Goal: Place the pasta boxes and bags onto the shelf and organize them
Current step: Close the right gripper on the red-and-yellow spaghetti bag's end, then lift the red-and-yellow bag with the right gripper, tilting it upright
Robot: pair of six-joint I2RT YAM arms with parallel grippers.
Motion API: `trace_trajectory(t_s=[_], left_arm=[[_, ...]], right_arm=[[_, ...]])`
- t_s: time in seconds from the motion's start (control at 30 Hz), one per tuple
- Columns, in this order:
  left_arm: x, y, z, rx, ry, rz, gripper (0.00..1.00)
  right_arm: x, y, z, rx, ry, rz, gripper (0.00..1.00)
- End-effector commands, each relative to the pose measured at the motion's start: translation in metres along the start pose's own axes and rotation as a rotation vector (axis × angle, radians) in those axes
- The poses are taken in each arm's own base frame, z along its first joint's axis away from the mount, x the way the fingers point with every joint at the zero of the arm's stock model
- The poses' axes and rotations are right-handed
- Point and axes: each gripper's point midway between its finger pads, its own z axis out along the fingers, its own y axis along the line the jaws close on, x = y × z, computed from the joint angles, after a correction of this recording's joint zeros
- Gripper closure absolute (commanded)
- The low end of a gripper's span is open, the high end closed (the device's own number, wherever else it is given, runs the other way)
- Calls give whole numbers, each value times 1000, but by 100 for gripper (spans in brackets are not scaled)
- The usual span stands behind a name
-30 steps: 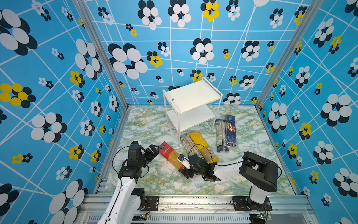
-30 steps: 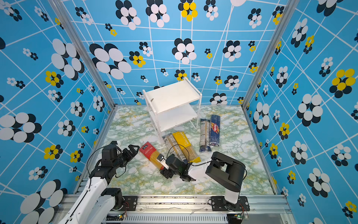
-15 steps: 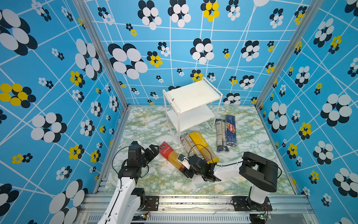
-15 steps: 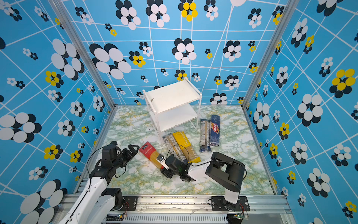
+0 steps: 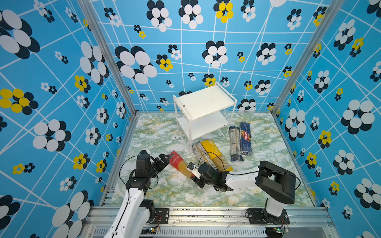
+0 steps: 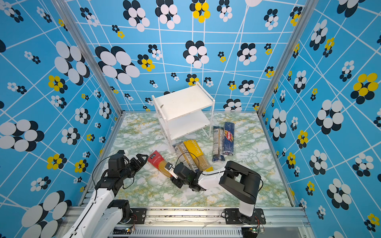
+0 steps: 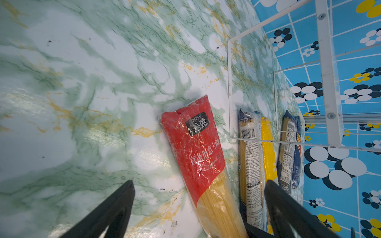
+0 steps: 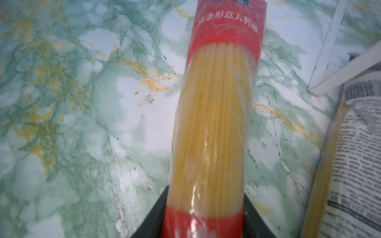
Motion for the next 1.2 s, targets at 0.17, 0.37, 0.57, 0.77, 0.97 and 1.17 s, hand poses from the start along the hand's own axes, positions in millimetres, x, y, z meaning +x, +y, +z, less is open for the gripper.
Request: trace_trajectory(t_s=[0.17,0.37,0.57,0.77,0.97,1.17], left_arm=[[4,9,1,-16,5,-17,1],[5,10,0,-16,5,-19,1],[6,11,0,-18,5,-22,1],[6,12,0,-18,6,-22,1],[5,12,-1,-19,2,-23,1],[6,13,0,-21,5,-26,1]], right_arm=[[19,12,-2,-51,165,9,61],[15,18,-3,-84,189,16,82],[18,18,-1,-86,249,13,100],[12,13,-4,-54,261,29,100],[0,2,-13,-10,239,58,100],[-12,-3,-20,-37,264,91,100]])
